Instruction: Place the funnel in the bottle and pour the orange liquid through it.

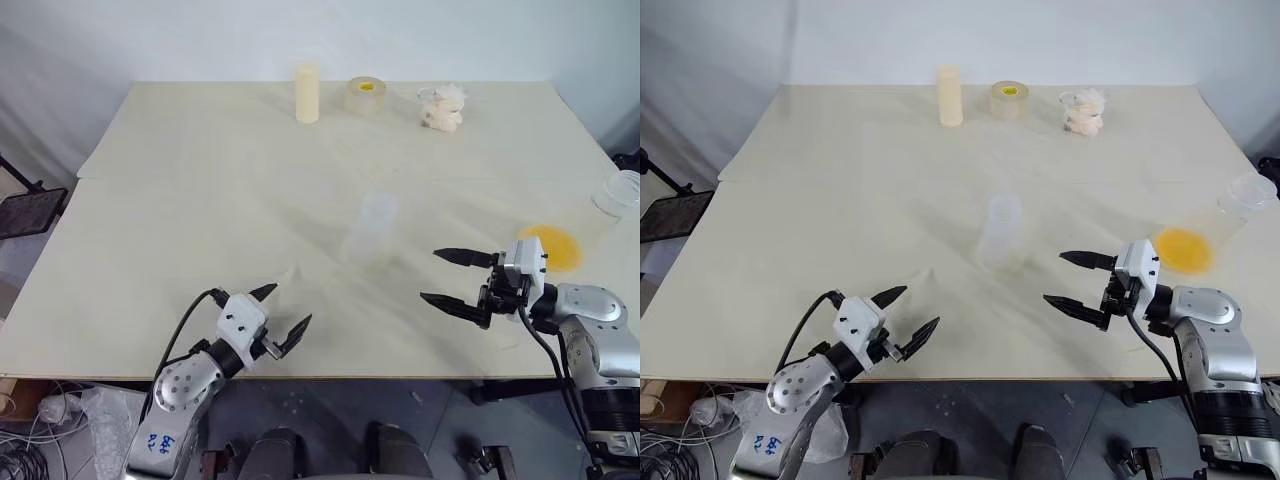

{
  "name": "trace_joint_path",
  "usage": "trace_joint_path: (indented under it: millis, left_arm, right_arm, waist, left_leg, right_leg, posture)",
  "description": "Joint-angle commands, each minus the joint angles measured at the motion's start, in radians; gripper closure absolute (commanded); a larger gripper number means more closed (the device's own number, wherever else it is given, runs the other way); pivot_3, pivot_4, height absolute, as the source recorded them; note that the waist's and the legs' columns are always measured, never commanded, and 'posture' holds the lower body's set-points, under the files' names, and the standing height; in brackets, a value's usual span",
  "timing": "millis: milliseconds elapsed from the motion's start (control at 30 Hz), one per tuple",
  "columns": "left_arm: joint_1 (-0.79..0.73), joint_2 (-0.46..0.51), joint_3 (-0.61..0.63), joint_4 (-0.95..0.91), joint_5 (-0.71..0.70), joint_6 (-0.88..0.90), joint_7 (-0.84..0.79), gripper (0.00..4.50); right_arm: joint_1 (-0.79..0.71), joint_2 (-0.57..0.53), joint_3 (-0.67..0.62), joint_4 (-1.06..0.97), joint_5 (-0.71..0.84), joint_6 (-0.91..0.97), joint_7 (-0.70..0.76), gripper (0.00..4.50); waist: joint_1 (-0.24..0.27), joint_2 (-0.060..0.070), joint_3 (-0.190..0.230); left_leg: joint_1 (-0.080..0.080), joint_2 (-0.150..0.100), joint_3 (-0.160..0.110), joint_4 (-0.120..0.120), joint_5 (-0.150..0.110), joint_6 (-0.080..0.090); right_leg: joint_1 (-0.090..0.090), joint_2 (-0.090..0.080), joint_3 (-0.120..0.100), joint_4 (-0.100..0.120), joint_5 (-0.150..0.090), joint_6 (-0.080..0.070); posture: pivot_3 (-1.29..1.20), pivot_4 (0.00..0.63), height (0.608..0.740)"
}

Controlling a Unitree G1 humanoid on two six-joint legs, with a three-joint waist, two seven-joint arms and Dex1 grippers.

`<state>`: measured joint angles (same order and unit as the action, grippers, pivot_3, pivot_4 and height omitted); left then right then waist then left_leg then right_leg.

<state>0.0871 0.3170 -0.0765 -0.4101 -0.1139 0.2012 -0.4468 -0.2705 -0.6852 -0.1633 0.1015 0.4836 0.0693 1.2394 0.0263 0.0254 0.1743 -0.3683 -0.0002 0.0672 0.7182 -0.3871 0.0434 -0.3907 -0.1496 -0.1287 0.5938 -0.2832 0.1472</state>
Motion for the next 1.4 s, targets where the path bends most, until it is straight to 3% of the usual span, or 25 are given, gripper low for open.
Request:
trace_joint_path:
  millis: [33, 367, 567, 767, 900, 1033, 1100, 1200, 1400]
  left_arm:
    - [-0.010, 0.018, 0.001, -0.008, -0.016, -0.018, -0.027, 1.27]
    - [-0.010, 0.058, 0.056, -0.015, -0.063, -0.002, -0.071, 4.46]
    - [-0.021, 0.099, 0.132, -0.015, -0.167, -0.050, -0.157, 4.46]
    - [-0.076, 0.201, 0.244, 0.003, -0.324, -0.023, -0.297, 4.46]
    - [-0.092, 0.248, 0.266, 0.033, -0.357, -0.020, -0.352, 4.46]
    - [-0.099, 0.264, 0.274, 0.057, -0.376, 0.025, -0.359, 4.46]
    - [-0.114, 0.288, 0.284, 0.074, -0.456, 0.099, -0.412, 4.46]
    - [-0.107, 0.348, 0.289, 0.058, -0.501, 0.172, -0.465, 3.91]
    - [-0.080, 0.363, 0.269, 0.055, -0.457, 0.127, -0.494, 2.17]
  right_arm:
    - [0.009, -0.016, -0.026, -0.046, 0.011, -0.002, -0.010, 0.00]
    - [0.037, -0.014, -0.030, -0.069, 0.016, -0.002, -0.031, 0.00]
    - [0.047, -0.010, -0.029, -0.078, 0.019, -0.006, -0.037, 0.00]
    - [0.050, -0.001, -0.029, -0.077, 0.017, -0.018, -0.043, 0.00]
    - [0.062, 0.001, -0.033, -0.086, 0.020, -0.023, -0.051, 0.00]
    - [0.079, 0.002, -0.037, -0.103, 0.023, -0.021, -0.064, 0.00]
    - [0.087, 0.000, -0.038, -0.110, 0.024, -0.019, -0.069, 0.00]
    - [0.096, -0.002, -0.041, -0.117, 0.025, -0.018, -0.078, 0.00]
    - [0.118, -0.004, -0.044, -0.134, 0.028, -0.015, -0.090, 0.00]
  waist:
    - [-0.002, 0.000, 0.000]
    - [-0.001, 0.000, 0.000]
    - [-0.001, 0.000, 0.000]
    - [-0.003, 0.000, 0.000]
    - [-0.002, 0.000, 0.000]
    - [-0.002, 0.000, 0.000]
    - [-0.001, 0.000, 0.000]
    - [-0.005, 0.000, 0.000]
    - [-0.002, 0.000, 0.000]
  left_leg:
    - [0.000, 0.000, 0.000, 0.000, 0.000, 0.000]
    - [0.000, 0.001, 0.000, 0.000, 0.000, 0.000]
    - [0.000, 0.001, 0.000, 0.000, 0.000, 0.000]
    - [0.000, 0.001, 0.000, 0.000, 0.000, 0.000]
    - [0.000, 0.001, 0.000, 0.000, 0.000, 0.000]
    - [0.000, -0.001, 0.000, 0.000, 0.000, 0.000]
    - [0.000, -0.001, 0.000, 0.000, 0.000, 0.000]
    - [0.000, -0.001, 0.000, 0.000, 0.000, 0.000]
    - [0.000, 0.000, 0.000, -0.001, 0.000, 0.000]
  right_leg:
    - [0.000, 0.000, 0.000, 0.000, 0.000, 0.000]
    - [0.000, 0.000, 0.000, 0.000, 0.000, 0.000]
    - [0.000, 0.000, 0.000, 0.000, 0.000, 0.000]
    - [0.000, 0.000, 0.000, 0.000, 0.000, 0.000]
    - [0.000, 0.000, -0.001, 0.000, 0.000, 0.000]
    - [0.000, 0.000, -0.001, 0.000, 0.000, 0.000]
    - [0.000, 0.000, -0.001, 0.000, 0.000, 0.000]
    - [0.000, 0.000, -0.001, 0.000, 0.000, 0.000]
    - [0.000, 0.000, -0.001, 0.000, 0.000, 0.000]
  posture:
    - [0.00, 0.150, 0.740]
    - [0.00, 0.150, 0.740]
    - [0.00, 0.150, 0.740]
    - [0.00, 0.150, 0.740]
    - [0.00, 0.150, 0.740]
    - [0.00, 0.150, 0.740]
    - [0.00, 0.150, 0.740]
    - [0.00, 0.150, 0.740]
    - [0.00, 0.150, 0.740]
